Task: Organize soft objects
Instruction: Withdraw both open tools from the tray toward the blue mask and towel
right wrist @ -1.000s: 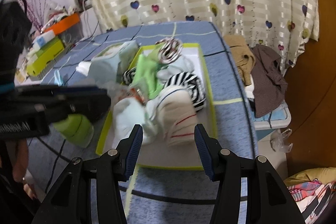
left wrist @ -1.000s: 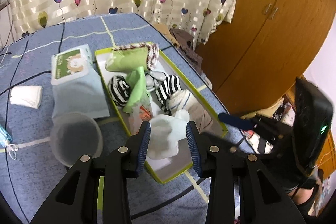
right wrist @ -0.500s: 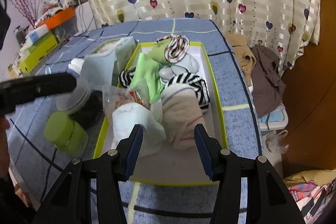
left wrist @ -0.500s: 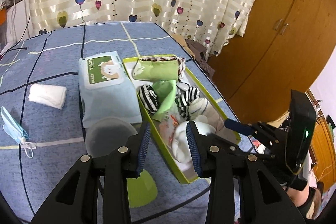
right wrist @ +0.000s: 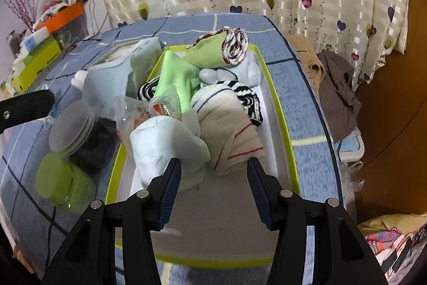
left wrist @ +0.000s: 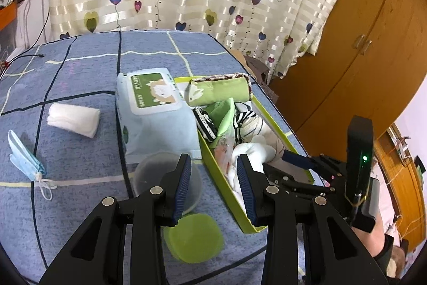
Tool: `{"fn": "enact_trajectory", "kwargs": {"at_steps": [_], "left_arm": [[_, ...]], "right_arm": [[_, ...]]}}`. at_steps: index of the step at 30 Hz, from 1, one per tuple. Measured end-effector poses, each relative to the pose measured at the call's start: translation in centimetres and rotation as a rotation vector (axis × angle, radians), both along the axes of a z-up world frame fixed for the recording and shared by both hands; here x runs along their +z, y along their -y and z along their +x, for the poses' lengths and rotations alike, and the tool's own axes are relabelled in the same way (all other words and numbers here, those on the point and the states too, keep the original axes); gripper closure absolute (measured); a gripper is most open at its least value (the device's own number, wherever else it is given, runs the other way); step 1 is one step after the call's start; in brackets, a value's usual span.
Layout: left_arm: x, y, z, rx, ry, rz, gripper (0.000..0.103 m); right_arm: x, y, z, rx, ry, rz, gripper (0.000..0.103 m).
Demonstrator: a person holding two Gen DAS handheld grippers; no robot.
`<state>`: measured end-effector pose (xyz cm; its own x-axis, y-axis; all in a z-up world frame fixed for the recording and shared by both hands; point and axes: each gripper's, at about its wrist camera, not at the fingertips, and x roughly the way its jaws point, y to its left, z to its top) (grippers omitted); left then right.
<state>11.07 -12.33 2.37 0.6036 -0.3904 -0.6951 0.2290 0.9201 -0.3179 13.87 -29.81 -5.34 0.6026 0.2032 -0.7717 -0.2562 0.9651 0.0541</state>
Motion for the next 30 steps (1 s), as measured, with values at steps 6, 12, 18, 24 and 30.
{"fn": "enact_trajectory", "kwargs": {"at_steps": [6, 12, 18, 24, 30], "left_arm": [[0.4, -0.9, -0.5, 0.014, 0.023, -0.015, 0.066], [0.7, -1.2, -1.3, 0.017, 0.038, -0.017, 0.066], [1.4, -2.0, -2.7, 0.021, 0.058, -0.035, 0.066], [1.6, -2.8, -3.9, 0.047, 0.053, -0.01, 0.066], [1.6, -3.9, -4.7, 0.074, 0.056, 0.006, 0.066]], "right_arm": [[0.8, 0.7, -0.4, -0.021, 0.009, 0.017, 0.052], [2.7, 1.0, -2.2, -0.031, 0.05, 0.013, 0.052], [4.8, 0.5, -4.3, -0.021, 0.099, 0.02, 0.052], [6.3, -0.7, -5.9, 0.008, 0.134, 0.03, 0.052], [7.4, -2.6, -6.8, 0.046, 0.15, 0.029, 0.052]]}}
